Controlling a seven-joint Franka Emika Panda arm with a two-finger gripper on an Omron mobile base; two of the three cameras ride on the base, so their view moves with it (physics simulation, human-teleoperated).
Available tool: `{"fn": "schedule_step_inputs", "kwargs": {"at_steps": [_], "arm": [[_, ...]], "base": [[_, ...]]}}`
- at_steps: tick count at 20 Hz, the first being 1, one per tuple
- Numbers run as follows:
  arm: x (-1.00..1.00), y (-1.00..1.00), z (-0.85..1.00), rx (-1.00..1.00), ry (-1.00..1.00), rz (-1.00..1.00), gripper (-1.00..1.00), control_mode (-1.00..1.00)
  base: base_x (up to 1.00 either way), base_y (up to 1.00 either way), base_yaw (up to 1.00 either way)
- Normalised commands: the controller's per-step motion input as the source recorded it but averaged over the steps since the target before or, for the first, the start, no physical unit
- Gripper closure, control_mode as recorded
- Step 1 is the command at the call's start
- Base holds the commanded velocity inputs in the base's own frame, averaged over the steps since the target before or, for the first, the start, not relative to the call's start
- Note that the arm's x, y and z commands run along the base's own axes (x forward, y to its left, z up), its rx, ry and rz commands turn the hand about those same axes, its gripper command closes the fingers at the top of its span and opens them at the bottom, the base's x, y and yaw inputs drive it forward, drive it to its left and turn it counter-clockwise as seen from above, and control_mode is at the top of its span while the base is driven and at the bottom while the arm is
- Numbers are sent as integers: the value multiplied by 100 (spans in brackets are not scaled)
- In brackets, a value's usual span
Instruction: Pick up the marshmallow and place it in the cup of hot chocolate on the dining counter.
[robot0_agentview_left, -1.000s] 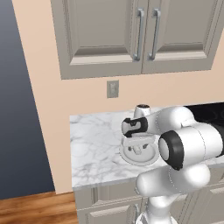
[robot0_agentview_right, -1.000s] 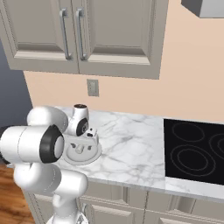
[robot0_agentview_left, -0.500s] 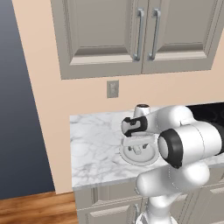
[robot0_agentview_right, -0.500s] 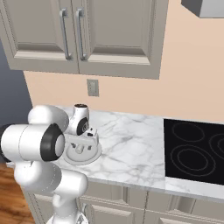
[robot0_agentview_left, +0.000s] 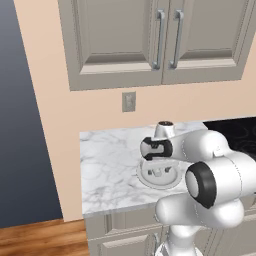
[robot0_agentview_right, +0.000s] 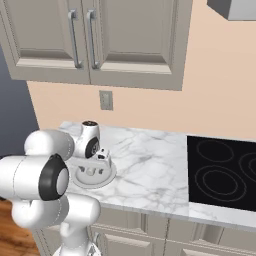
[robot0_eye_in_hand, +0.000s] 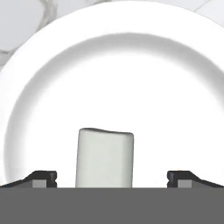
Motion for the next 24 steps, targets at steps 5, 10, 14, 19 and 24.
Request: {"fn": "schedule_step_inputs", "kwargs": {"at_steps": [5, 10, 14, 19, 24], "arm": [[7, 0, 0, 0, 0, 0, -100, -100], [-1, 5, 0, 0, 0, 0, 100, -100], [0, 11, 0, 0, -2, 0, 100, -100], [-37, 6, 32, 0, -21, 0, 100, -100], [-86, 0, 71, 2, -34, 5, 100, -100]], "base": [[0, 0, 0], [0, 0, 0], [0, 0, 0], [0, 0, 0], [0, 0, 0]]}}
